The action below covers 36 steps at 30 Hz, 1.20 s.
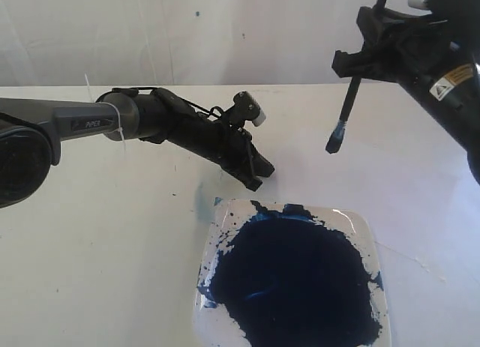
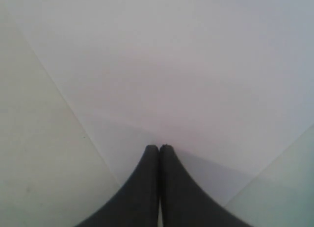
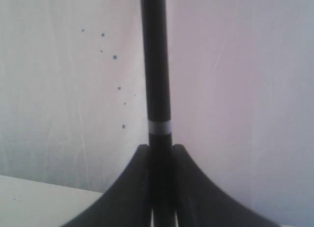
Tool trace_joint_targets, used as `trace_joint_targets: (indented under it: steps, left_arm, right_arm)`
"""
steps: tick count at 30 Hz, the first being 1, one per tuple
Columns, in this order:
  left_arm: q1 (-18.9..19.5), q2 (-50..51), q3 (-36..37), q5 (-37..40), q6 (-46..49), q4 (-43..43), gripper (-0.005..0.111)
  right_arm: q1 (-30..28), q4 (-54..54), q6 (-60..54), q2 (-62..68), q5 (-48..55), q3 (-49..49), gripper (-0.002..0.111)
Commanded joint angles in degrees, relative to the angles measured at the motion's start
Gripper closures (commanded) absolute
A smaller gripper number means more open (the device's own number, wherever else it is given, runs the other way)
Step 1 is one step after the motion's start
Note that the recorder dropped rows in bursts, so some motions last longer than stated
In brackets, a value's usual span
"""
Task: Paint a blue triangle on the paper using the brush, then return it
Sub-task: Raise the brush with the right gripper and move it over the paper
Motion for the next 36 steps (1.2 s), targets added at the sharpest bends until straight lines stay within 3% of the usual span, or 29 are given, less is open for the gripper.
trace_joint_targets:
  steps: [1, 17, 36]
  left_arm:
    - [-0.2, -0.2, -0.2, 1.4, 0.3, -0.4, 0.107]
    - [-0.2, -0.2, -0.2, 1.5, 0.3, -0.4, 0.107]
    - [-0.2, -0.2, -0.2, 1.6, 0.3, -0.4, 0.107]
  right_arm:
    - [-1.0, 0.5, -0.8, 5.2, -2.4, -3.8, 0.108]
    - [-1.0, 0.1, -1.2, 16.8, -5.2, -9.1, 0.108]
    - [-2.1, 0.5, -6.3, 17.6, -2.4, -9.2, 0.108]
